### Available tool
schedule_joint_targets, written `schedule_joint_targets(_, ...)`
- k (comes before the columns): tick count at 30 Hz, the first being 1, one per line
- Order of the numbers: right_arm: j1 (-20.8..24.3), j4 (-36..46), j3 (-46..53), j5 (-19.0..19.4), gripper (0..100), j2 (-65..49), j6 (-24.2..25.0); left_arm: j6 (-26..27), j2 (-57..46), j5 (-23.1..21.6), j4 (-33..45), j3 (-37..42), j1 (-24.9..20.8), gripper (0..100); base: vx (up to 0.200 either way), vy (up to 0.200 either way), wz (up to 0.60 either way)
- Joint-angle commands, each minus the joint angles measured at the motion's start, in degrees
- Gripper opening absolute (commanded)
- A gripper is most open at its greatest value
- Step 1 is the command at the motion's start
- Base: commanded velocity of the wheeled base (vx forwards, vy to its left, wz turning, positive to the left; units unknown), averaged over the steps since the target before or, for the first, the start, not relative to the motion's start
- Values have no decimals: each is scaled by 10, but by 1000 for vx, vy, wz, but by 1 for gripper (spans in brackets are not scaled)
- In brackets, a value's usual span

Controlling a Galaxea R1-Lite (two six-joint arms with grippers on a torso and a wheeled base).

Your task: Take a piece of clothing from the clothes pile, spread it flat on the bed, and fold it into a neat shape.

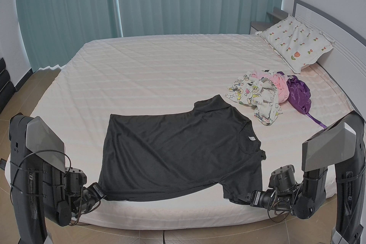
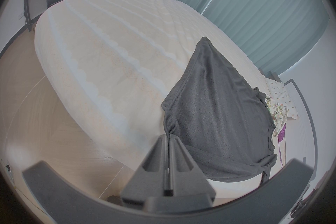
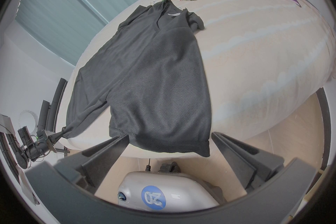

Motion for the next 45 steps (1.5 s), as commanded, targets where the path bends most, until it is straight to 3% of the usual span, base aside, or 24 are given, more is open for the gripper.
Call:
schedule_joint_targets(1, 5, -2, -8, -17, 100, 20, 0, 0, 1, 0, -10, 0, 0, 0, 0, 0, 0)
schedule_joint_targets(3, 11, -2, -16, -24, 100, 24, 0, 0, 1, 0, -10, 0, 0, 0, 0, 0, 0)
schedule_joint_targets(4, 11, -2, -16, -24, 0, 24, 0, 0, 1, 0, -10, 0, 0, 0, 0, 0, 0)
schedule_joint_targets(15, -5, -1, 18, -22, 0, 0, -1, 0, 1, 3, -10, -1, -1, 0, 0, 0, 0)
schedule_joint_targets(20, -31, 1, 57, -6, 0, -49, -8, 4, -3, 8, -10, 2, 0, 0, 0, 0, 0)
schedule_joint_targets(25, -69, 5, 111, 44, 0, -118, -35, 10, -48, 8, -10, 15, -1, 0, 0, 0, 0)
schedule_joint_targets(29, -75, 6, 116, 49, 0, -125, -40, 18, -52, 8, -10, 18, -1, 0, 0, 0, 0)
schedule_joint_targets(30, -90, 6, 139, 51, 0, -138, -58, 74, -62, 14, -10, 33, 0, 0, 0, 0, 0)
schedule_joint_targets(31, -94, 4, 154, 53, 0, -146, -66, 89, -75, 22, -10, 44, 0, 0, 0, 0, 0)
schedule_joint_targets(40, -93, 22, 172, 56, 0, -190, -74, 119, -91, 51, -5, 58, 1, 0, 0, 0, 0)
schedule_joint_targets(45, -86, 70, 172, 56, 0, -218, -74, 143, -116, 60, 57, 58, 2, 0, 0, 0, 0)
